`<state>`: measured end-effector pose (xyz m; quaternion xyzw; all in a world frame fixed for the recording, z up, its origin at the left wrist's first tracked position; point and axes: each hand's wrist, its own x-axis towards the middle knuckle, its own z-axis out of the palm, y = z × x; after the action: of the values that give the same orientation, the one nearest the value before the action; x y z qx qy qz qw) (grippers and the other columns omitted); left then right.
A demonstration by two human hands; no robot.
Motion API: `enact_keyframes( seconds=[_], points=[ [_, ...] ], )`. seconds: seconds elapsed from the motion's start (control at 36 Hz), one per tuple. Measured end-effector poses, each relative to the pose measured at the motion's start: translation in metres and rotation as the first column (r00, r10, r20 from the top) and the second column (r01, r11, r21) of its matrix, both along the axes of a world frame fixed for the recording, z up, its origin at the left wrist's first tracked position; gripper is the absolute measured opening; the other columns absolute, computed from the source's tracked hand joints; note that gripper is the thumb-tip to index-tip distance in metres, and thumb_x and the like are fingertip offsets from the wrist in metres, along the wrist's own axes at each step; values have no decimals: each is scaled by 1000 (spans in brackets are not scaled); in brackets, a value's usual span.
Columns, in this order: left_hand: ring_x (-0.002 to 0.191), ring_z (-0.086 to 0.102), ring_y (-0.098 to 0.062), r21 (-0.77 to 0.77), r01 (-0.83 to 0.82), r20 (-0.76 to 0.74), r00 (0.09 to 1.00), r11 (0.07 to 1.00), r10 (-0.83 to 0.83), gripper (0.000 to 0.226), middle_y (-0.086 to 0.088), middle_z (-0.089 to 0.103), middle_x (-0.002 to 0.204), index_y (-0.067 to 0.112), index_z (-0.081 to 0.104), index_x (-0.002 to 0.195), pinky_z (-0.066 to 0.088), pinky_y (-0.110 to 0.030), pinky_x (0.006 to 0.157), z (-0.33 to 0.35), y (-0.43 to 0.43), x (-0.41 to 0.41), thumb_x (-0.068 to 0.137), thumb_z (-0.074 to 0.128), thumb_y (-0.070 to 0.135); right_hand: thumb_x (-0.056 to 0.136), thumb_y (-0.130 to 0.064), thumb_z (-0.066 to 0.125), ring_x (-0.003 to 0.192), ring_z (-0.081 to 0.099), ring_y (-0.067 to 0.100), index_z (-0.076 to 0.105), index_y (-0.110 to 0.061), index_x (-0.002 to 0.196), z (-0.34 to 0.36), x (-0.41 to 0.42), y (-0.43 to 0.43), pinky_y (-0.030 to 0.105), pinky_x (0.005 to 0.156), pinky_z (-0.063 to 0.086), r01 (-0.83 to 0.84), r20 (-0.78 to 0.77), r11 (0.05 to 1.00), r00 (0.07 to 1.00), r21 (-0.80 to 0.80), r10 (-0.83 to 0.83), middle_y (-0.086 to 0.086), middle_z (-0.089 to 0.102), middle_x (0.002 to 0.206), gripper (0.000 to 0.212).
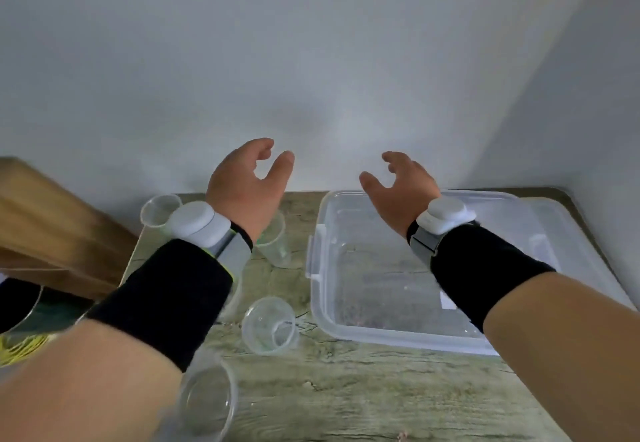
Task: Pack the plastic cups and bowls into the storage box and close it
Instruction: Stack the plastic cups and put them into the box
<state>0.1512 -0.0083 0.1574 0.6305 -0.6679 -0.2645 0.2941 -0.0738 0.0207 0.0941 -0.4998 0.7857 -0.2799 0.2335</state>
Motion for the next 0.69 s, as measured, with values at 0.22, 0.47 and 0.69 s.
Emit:
enact_keyframes(
  seconds=[0.22, 0.47, 0.69],
  points=[
    [126, 55, -11, 64, -171, 5, 985, 983, 171, 51, 11, 62, 132, 27, 55, 138, 43, -35, 105, -25, 4, 166, 93, 56, 52, 89, -58, 58, 128, 53, 23, 43, -31, 146, -16, 141, -12, 38, 103, 43, -175, -9, 984, 984, 20, 175, 0, 52, 144, 65],
    [131, 51, -21, 117, -310, 82, 950, 944, 302, 81, 4, 60, 138, 24, 51, 141, 42, -48, 108, -79, 38, 270, 77, 54, 74, 81, -63, 69, 143, 34, 30, 27, -28, 156, -50, 200, -13, 45, 114, 32, -281, -135, 955, 947, 94, 292, 7, 37, 156, 93],
    [141, 39, -29, 233, -434, 174, 899, 870, 402, 125, -8, 45, 153, 15, 33, 153, 37, -50, 113, -128, 80, 318, 53, 60, 86, 72, -70, 71, 151, 18, 38, 15, -28, 158, -89, 207, -32, 54, 117, 27, -191, -253, 962, 938, 197, 238, 12, 14, 166, 111]
  ],
)
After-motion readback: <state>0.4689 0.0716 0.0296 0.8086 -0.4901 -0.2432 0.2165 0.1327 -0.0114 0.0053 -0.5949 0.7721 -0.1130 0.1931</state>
